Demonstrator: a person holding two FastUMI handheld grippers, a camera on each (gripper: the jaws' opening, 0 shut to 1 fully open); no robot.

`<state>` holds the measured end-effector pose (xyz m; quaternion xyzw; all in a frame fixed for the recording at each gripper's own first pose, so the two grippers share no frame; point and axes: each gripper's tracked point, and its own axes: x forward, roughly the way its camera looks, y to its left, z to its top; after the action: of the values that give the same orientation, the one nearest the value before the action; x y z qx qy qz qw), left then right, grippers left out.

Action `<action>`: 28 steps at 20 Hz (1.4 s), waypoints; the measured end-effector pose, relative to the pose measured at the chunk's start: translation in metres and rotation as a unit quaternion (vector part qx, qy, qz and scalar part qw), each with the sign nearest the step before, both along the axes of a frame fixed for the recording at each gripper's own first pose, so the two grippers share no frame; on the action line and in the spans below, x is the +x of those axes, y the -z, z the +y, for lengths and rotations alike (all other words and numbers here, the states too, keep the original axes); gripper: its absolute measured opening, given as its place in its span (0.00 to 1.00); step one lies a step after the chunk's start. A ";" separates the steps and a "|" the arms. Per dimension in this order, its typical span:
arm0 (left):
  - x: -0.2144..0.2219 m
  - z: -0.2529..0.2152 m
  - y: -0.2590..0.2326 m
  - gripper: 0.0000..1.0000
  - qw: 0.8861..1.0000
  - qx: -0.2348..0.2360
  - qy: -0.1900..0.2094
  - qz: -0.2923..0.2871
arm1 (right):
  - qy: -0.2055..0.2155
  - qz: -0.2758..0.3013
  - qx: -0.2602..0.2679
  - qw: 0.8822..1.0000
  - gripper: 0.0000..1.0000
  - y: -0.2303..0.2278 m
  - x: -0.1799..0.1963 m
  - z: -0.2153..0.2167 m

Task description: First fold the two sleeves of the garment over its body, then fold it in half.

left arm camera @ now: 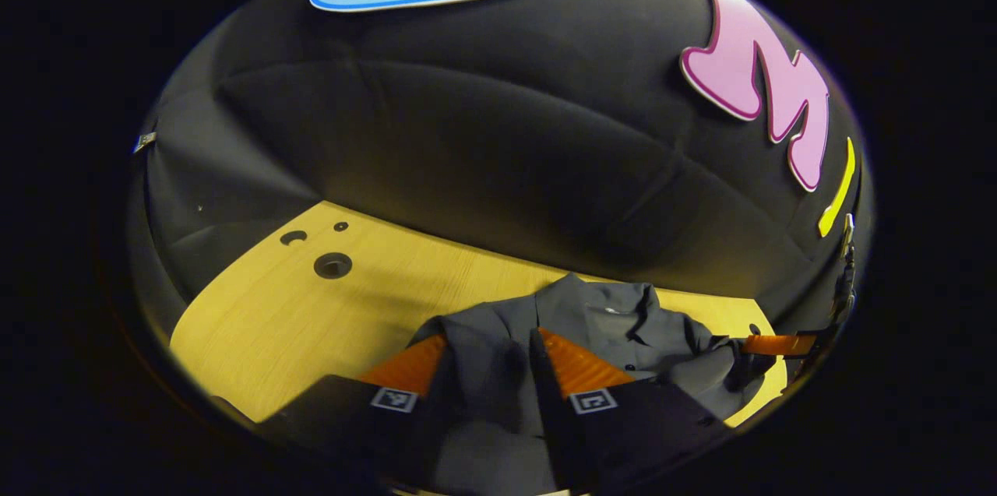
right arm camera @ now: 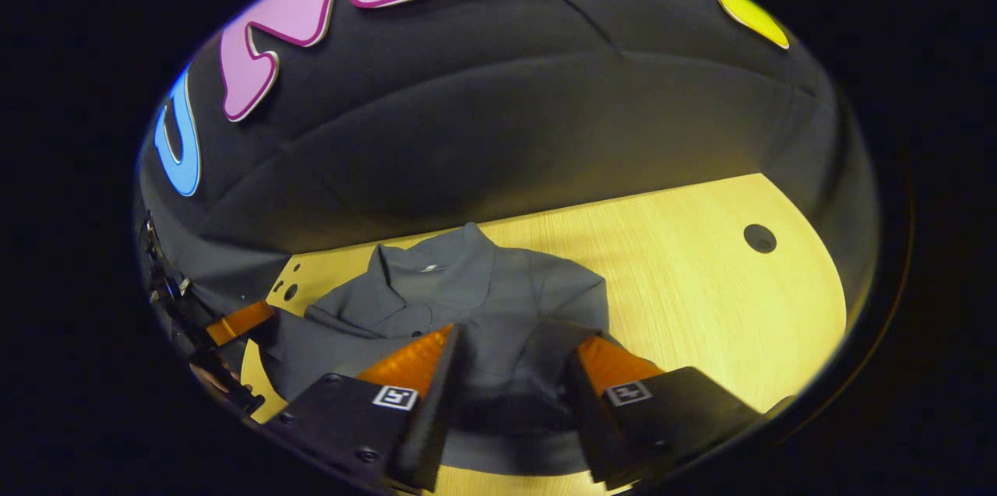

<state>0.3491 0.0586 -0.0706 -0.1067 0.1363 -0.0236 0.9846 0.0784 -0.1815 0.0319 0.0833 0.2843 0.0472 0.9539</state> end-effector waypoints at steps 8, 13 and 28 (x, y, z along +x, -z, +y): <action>-0.065 0.017 -0.052 0.96 0.998 0.044 -0.010 -0.049 | 0.031 -0.061 -0.049 0.996 0.99 -0.052 -0.051 -0.025; -0.131 0.020 -0.079 0.96 0.992 0.089 -0.017 -0.087 | 0.035 -0.087 -0.067 0.993 0.99 -0.075 -0.106 -0.016; -0.285 0.006 -0.093 0.96 0.976 0.146 0.046 -0.155 | 0.021 -0.102 -0.092 0.990 0.99 -0.089 -0.257 0.026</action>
<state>0.0637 0.0648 0.0226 0.0499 -0.0107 -0.0653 0.9966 -0.1782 -0.1552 0.1209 -0.0045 0.1866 0.0092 0.9824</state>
